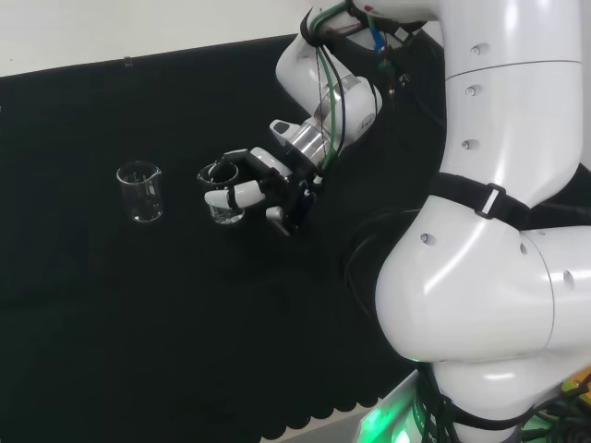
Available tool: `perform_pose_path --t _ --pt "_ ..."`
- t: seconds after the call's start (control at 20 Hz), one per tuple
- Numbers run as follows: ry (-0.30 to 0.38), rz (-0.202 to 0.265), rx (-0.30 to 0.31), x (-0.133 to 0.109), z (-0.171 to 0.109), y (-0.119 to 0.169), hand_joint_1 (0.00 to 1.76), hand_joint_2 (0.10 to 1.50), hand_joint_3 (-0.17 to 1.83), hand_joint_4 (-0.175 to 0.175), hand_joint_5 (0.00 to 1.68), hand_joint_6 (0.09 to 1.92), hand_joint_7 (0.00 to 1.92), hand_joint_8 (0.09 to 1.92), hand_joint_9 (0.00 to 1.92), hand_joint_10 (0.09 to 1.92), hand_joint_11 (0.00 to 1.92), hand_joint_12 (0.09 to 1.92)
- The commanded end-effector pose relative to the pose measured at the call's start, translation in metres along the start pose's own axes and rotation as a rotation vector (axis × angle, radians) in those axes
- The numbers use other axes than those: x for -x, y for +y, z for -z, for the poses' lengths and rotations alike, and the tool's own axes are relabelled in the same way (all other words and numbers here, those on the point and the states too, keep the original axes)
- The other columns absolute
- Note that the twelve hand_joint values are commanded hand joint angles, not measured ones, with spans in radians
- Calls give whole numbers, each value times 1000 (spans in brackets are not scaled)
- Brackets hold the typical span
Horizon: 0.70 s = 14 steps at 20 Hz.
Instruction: Pick up the beaker on the right.
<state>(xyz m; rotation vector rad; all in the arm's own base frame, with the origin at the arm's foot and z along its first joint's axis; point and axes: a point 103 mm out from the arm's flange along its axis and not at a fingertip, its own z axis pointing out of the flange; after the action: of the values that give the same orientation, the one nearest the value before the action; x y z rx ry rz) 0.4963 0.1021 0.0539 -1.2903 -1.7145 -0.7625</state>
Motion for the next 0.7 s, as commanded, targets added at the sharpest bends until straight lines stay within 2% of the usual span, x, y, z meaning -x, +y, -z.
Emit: perform_pose_path --t 0.05,0.25,0.7 --pt "-25 6 33 -4 10 1 1191 676 722 -175 1155 883 1286 441 1194 498 780 1138" --pt "-29 16 42 -7 16 1 1199 667 702 -175 1197 801 1354 347 1266 415 840 1106" --pt "-22 33 51 -12 23 0 1203 660 697 -175 1218 763 1383 304 1300 379 866 1092"
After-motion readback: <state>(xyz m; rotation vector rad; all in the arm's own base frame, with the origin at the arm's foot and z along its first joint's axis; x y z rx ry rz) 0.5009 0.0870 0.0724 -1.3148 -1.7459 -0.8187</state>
